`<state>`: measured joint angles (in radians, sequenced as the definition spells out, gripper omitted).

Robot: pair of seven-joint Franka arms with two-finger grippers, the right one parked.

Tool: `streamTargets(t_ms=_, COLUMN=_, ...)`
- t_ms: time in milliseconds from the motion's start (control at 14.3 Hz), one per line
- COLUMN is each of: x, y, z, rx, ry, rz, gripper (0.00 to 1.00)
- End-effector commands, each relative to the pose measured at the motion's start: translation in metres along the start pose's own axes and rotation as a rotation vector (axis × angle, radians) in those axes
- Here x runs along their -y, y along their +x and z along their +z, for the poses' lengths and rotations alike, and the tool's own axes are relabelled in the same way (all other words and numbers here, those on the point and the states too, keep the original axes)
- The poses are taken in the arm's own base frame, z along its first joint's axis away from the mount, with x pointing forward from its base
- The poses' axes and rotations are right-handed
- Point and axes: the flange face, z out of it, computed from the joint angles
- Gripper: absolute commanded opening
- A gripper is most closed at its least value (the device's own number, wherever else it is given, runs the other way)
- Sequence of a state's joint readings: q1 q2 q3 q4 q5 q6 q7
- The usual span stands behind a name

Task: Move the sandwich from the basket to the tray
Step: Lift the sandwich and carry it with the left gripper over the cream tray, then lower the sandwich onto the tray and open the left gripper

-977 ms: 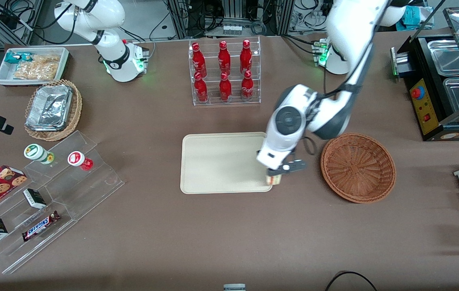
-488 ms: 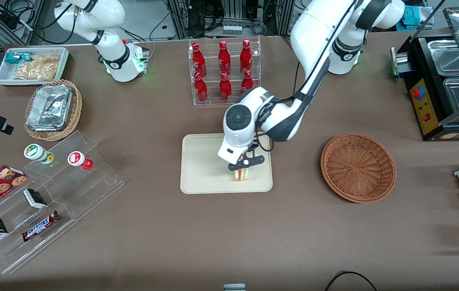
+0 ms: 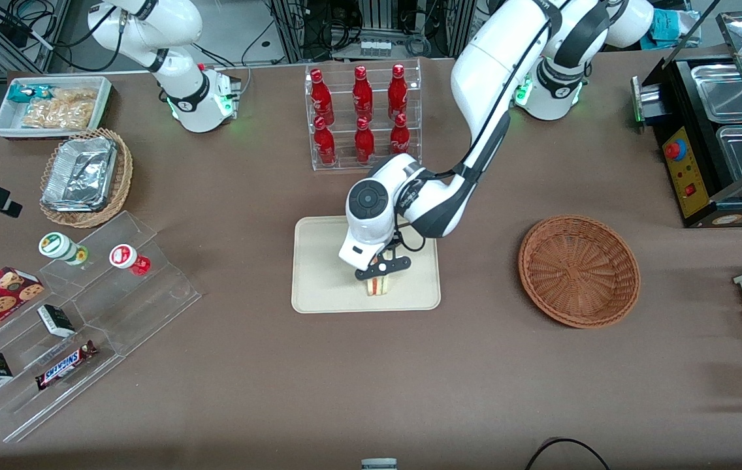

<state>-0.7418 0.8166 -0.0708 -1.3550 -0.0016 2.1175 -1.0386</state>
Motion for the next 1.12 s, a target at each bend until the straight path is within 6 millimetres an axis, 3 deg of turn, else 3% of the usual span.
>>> streamTargets(t_ms=0, x=-0.006, y=0.000, z=-0.014, rx=-0.020, ry=-0.013, rz=-0.008, gripper=1.00)
streamTargets(t_ms=140, x=-0.005, y=-0.001, z=-0.047, rx=-0.038, ry=-0.026, rz=-0.008, gripper=1.00)
streamTargets(t_ms=349, x=0.016, y=-0.004, z=-0.111, rx=-0.011, ry=0.038, rz=-0.019, gripper=1.00)
streamTargets(t_ms=488, x=0.031, y=-0.001, z=-0.132, rx=0.006, ry=0.074, rz=-0.031, gripper=1.00)
streamTargets(t_ms=558, x=0.048, y=0.017, z=-0.150, rx=0.000, ry=0.059, rz=-0.056, gripper=1.00)
streamTargets(t_ms=767, x=0.101, y=0.044, z=-0.174, rx=0.029, ry=0.097, rz=-0.130, gripper=1.00)
streamTargets(t_ms=1047, x=0.177, y=0.071, z=-0.185, rx=0.062, ry=0.116, rz=-0.084, gripper=1.00)
